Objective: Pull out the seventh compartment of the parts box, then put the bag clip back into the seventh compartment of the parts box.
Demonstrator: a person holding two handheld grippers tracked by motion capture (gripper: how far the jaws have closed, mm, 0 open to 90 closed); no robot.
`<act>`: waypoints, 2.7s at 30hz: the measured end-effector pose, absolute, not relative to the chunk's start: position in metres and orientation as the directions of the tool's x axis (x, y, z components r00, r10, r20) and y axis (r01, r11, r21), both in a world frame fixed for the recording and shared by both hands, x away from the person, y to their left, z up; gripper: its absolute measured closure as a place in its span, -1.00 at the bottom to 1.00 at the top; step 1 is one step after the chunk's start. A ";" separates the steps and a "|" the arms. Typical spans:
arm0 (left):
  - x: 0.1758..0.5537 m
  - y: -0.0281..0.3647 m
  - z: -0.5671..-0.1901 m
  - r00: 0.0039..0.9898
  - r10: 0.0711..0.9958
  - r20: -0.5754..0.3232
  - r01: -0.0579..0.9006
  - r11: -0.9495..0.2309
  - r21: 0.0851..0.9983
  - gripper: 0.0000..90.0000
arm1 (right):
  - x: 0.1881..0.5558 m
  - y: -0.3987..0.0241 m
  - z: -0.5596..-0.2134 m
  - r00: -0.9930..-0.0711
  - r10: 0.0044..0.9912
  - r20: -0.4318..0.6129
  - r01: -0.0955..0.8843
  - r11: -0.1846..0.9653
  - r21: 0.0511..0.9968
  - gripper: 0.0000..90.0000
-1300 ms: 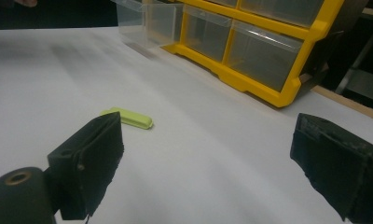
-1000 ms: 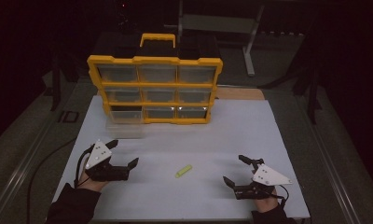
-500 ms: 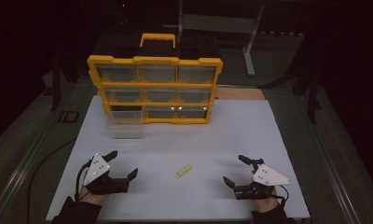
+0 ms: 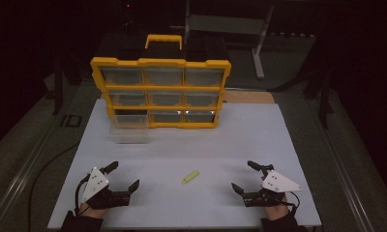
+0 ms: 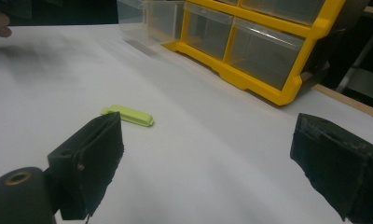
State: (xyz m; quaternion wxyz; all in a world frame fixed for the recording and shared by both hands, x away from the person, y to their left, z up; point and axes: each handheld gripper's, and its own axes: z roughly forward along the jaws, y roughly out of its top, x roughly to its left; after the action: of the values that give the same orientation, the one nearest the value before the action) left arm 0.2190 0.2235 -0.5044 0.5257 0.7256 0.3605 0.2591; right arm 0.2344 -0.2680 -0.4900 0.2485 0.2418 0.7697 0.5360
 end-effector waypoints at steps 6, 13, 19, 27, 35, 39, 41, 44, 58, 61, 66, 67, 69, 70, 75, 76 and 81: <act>0.219 0.220 -0.507 0.608 0.794 0.013 0.233 -0.194 0.953 -0.89 | 0.235 -0.267 -0.491 -0.761 0.638 -0.118 0.114 0.310 0.944 -0.79; 0.218 0.217 -0.510 0.617 0.786 0.037 0.218 -0.216 0.952 -0.89 | 0.235 -0.267 -0.491 -0.768 0.630 -0.116 0.115 0.313 0.943 -0.79; 0.218 0.220 -0.510 0.608 0.794 0.026 0.212 -0.194 0.958 -0.89 | 0.235 -0.267 -0.491 -0.768 0.631 -0.111 0.119 0.311 0.943 -0.79; 0.218 0.223 -0.510 0.604 0.797 0.015 0.211 -0.178 0.961 -0.89 | 0.235 -0.267 -0.492 -0.769 0.630 -0.111 0.119 0.311 0.943 -0.79; 0.217 0.222 -0.510 0.608 0.793 0.019 0.210 -0.184 0.960 -0.89 | 0.235 -0.267 -0.492 -0.770 0.629 -0.106 0.123 0.310 0.943 -0.79; 0.218 0.222 -0.510 0.611 0.792 0.016 0.207 -0.179 0.962 -0.89 | 0.235 -0.267 -0.492 -0.769 0.630 -0.106 0.124 0.310 0.943 -0.79; 0.217 0.222 -0.511 0.610 0.792 0.018 0.208 -0.182 0.961 -0.89 | 0.236 -0.268 -0.491 -0.767 0.633 -0.106 0.123 0.308 0.943 -0.79; 0.217 0.223 -0.510 0.608 0.793 0.013 0.207 -0.175 0.963 -0.89 | 0.236 -0.267 -0.492 -0.767 0.632 -0.105 0.126 0.309 0.943 -0.79; 0.217 0.222 -0.511 0.614 0.789 0.013 0.207 -0.178 0.962 -0.89 | 0.234 -0.268 -0.491 -0.755 0.646 -0.112 0.129 0.315 0.940 -0.79; 0.217 0.222 -0.511 0.614 0.789 0.012 0.207 -0.176 0.962 -0.89 | 0.234 -0.267 -0.489 -0.756 0.647 -0.095 0.145 0.307 0.941 -0.79; 0.218 0.222 -0.511 0.615 0.788 0.010 0.206 -0.173 0.963 -0.89 | 0.235 -0.267 -0.485 -0.755 0.650 -0.085 0.165 0.313 0.935 -0.80; 0.218 0.222 -0.511 0.616 0.788 0.010 0.207 -0.174 0.963 -0.89 | 0.235 -0.268 -0.484 -0.754 0.652 -0.079 0.174 0.314 0.933 -0.82; 0.218 0.221 -0.511 0.619 0.786 0.009 0.207 -0.175 0.962 -0.89 | 0.237 -0.268 -0.480 -0.763 0.644 -0.060 0.193 0.314 0.930 -0.82; 0.217 0.221 -0.511 0.619 0.785 0.009 0.208 -0.174 0.962 -0.89 | 0.237 -0.269 -0.478 -0.762 0.645 -0.057 0.194 0.312 0.930 -0.82; 0.217 0.222 -0.511 0.618 0.786 0.009 0.207 -0.174 0.963 -0.89 | 0.238 -0.271 -0.462 -0.769 0.638 -0.046 0.195 0.302 0.933 -0.82; 0.217 0.222 -0.510 0.618 0.786 0.005 0.207 -0.170 0.963 -0.89 | 0.238 -0.271 -0.458 -0.773 0.634 -0.040 0.198 0.300 0.933 -0.82; 0.217 0.221 -0.510 0.618 0.786 0.007 0.206 -0.171 0.964 -0.89 | 0.240 -0.269 -0.439 -0.780 0.621 -0.078 0.162 0.320 0.933 -0.82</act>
State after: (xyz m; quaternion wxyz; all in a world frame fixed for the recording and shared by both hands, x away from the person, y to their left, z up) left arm 0.2168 0.2215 -0.5100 0.5431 0.7170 0.3459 0.2671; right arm 0.2396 -0.2692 -0.4386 0.2181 0.2501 0.7827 0.5267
